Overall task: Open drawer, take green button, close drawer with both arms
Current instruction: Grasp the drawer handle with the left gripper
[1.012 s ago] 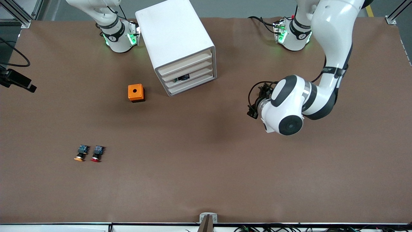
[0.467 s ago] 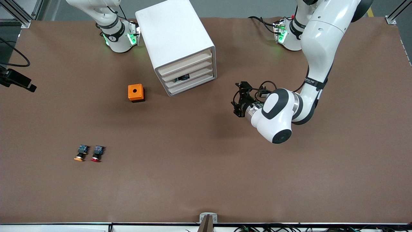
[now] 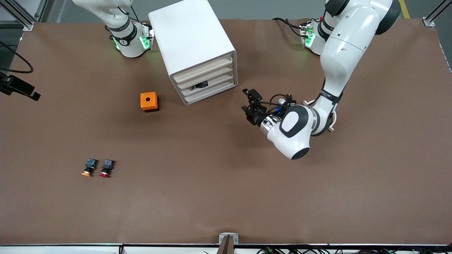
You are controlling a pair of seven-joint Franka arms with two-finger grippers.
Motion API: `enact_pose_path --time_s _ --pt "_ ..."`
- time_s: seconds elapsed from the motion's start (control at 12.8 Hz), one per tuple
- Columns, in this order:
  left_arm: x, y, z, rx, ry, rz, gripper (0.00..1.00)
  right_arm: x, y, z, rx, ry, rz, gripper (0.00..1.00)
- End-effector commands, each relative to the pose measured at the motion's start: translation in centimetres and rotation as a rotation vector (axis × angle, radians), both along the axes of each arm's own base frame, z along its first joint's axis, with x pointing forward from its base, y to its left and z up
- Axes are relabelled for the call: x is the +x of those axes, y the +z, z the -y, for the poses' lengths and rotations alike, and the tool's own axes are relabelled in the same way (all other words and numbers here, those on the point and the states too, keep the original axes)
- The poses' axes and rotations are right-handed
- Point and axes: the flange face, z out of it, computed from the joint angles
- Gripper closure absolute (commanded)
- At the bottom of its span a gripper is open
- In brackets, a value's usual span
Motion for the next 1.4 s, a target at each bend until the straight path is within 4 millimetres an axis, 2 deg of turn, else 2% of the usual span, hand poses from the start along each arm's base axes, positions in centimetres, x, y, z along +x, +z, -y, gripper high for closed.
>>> enact_pose_path --time_s 0.0,0.23,0.39,0.62,1.01,1.32 --pt "0.1 0.1 1.1 0.04 0.045 -0.052 0.05 -0.2 0.2 0.5 -0.011 0.008 -0.006 0.0" --pt "-2.3 -2.4 3.8 0.102 0.033 -0.13 0.05 -0.2 0.2 0.5 -0.01 0.008 -0.009 0.0" --pt "-3.0 -4.2 4.1 0.113 0.035 -0.169 0.08 -0.3 0.1 0.6 -0.009 0.005 -0.013 0.0" --pt "-4.9 -7.0 6.2 0.111 -0.002 -0.181 0.11 -0.3 0.1 0.7 -0.009 0.004 -0.013 0.0" --pt "-8.2 -9.1 9.4 0.119 -0.055 -0.202 0.22 -0.5 0.0 0.8 -0.007 -0.006 -0.032 0.0" --pt "-10.7 -9.7 11.3 0.098 -0.107 -0.194 0.38 -0.6 -0.1 0.8 -0.005 -0.006 -0.041 0.0"
